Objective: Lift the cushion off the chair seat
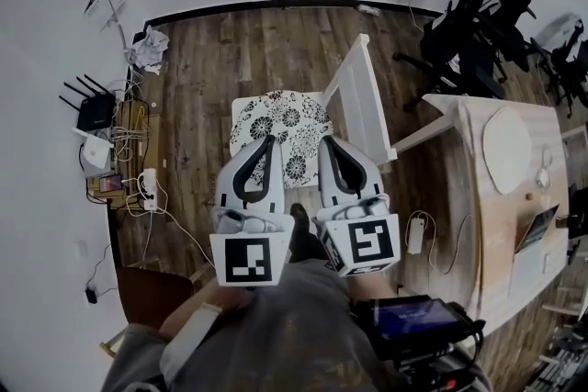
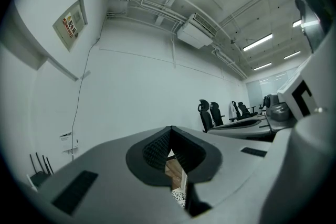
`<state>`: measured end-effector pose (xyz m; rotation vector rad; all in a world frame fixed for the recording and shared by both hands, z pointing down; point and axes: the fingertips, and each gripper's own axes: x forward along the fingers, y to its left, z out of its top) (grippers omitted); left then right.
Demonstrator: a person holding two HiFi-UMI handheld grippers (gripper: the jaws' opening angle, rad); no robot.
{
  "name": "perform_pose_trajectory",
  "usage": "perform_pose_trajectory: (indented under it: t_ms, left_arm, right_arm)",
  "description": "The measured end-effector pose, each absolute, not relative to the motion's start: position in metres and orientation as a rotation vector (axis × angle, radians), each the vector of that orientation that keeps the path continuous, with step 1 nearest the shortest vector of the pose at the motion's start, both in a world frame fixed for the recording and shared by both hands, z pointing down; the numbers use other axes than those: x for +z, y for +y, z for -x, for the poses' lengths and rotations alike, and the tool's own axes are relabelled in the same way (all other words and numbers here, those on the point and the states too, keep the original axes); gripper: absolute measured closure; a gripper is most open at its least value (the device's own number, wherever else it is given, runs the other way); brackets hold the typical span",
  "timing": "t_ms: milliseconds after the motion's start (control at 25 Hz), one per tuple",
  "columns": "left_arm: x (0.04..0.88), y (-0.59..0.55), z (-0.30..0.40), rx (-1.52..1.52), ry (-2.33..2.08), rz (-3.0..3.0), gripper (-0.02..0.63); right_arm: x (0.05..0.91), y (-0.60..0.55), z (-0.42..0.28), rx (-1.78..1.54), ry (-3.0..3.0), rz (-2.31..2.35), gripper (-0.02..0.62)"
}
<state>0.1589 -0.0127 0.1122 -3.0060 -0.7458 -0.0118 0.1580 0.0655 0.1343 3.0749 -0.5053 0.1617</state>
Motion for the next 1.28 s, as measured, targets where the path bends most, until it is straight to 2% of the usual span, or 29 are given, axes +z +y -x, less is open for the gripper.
perform_pose_trajectory:
  t_ms: [600,1280]
  left_arm:
    - [0.14,0.024,-0.219,-0.148,-0.55,3.007,0.6]
    - [0.158,0.036,-0.247,-0.159,-0.528,2.996,0.6]
  right_arm:
    - [0.166,0.096,-0.23,0.252,-0.724,-3.092,0.588]
    - [0.194,0.101,-0.259,0.317,-0.78,-3.057,0.588]
